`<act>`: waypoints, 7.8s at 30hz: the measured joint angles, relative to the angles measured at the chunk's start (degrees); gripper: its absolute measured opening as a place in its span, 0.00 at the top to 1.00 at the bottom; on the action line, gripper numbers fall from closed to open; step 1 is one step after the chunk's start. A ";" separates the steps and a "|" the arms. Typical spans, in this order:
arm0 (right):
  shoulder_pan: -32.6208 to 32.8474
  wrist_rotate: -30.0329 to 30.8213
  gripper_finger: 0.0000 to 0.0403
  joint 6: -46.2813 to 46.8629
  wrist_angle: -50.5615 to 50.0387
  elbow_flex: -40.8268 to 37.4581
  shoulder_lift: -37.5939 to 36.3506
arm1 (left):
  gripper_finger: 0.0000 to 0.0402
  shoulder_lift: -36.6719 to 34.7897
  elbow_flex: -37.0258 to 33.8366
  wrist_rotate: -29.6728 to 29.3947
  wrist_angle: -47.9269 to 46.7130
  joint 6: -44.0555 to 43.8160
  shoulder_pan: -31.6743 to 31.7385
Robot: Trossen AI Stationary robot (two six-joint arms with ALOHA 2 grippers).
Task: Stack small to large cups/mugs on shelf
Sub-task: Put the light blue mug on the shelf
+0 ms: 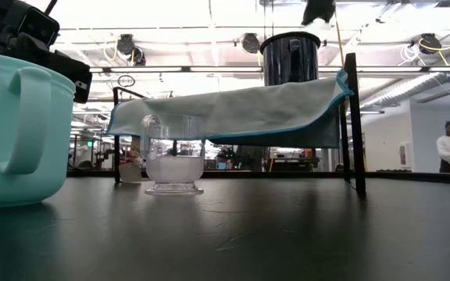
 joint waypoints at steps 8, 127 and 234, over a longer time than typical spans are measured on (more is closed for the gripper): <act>7.95 0.57 0.98 2.55 13.37 -10.29 -12.27 | 0.91 -0.02 -0.01 0.00 0.00 0.02 0.00; 50.63 29.24 1.00 1.73 81.13 -95.60 -64.43 | 0.91 8.42 10.73 -3.39 -1.03 -8.15 -10.86; 50.61 29.23 1.00 4.37 79.68 -95.65 -64.41 | 0.36 41.60 40.54 -6.46 -48.32 -24.06 -17.62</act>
